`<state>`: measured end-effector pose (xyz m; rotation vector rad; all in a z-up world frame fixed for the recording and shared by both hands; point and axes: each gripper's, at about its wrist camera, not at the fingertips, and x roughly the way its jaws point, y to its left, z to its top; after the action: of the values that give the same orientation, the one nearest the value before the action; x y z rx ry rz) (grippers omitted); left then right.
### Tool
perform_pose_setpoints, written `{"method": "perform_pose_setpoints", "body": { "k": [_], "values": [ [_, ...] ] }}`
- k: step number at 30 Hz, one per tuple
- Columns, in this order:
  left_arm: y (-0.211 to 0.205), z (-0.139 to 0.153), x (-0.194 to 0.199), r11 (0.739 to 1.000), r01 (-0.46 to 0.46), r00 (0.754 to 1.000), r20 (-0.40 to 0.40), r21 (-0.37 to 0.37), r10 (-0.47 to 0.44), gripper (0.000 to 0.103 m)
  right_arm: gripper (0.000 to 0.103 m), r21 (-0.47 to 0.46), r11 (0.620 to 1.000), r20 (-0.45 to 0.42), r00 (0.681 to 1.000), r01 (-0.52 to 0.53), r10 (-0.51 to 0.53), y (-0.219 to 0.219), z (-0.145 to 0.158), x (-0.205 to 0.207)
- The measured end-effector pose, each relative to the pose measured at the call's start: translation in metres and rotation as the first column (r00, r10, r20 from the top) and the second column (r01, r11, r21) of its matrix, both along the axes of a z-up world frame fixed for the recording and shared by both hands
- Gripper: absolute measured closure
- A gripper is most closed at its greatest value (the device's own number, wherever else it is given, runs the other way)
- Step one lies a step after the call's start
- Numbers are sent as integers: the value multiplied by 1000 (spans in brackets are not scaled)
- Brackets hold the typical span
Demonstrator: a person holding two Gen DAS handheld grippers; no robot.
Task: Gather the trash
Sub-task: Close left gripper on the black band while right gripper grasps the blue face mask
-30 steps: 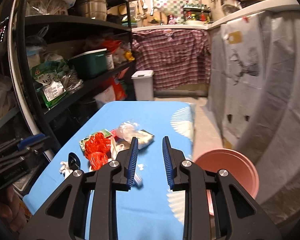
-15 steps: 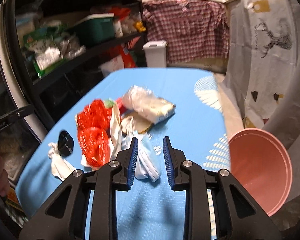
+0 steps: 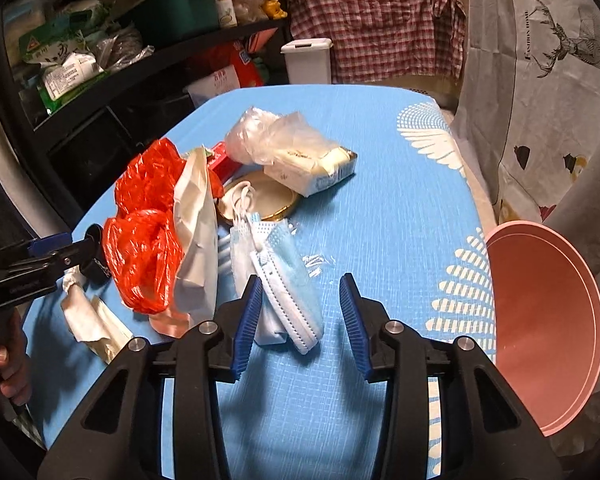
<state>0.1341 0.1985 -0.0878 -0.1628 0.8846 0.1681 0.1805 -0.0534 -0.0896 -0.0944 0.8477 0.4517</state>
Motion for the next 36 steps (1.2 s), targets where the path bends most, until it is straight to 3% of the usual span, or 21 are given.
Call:
{"method": "perform_pose_setpoints", "body": {
  "k": [3,5,9,13,23,36],
  "values": [
    [-3,-5,5,1000,9,1000,-22,11,-9,44,62,-9,1000,-6,1000,-7,7,0,-3,0],
    [-6,-9,9,1000,13,999,-39,22,-13,56,65,-13,1000,-6,1000,-16,16,0,-4,0],
    [-7,-7,11,1000,24,999,-36,8,-23,79,85,-5,999,-11,999,-38,38,-1,-3,-3],
    [-12,5,9,999,39,999,-3,14,-39,89,90,12,998,7,998,-57,57,-2,6,-8],
    [-33,43,-3,998,54,993,105,31,-57,91,91,37,999,72,997,-28,25,-17,35,-23],
    [-70,86,-26,992,126,967,224,10,-125,91,91,54,998,156,987,20,-28,-53,92,-47]
  ]
}}
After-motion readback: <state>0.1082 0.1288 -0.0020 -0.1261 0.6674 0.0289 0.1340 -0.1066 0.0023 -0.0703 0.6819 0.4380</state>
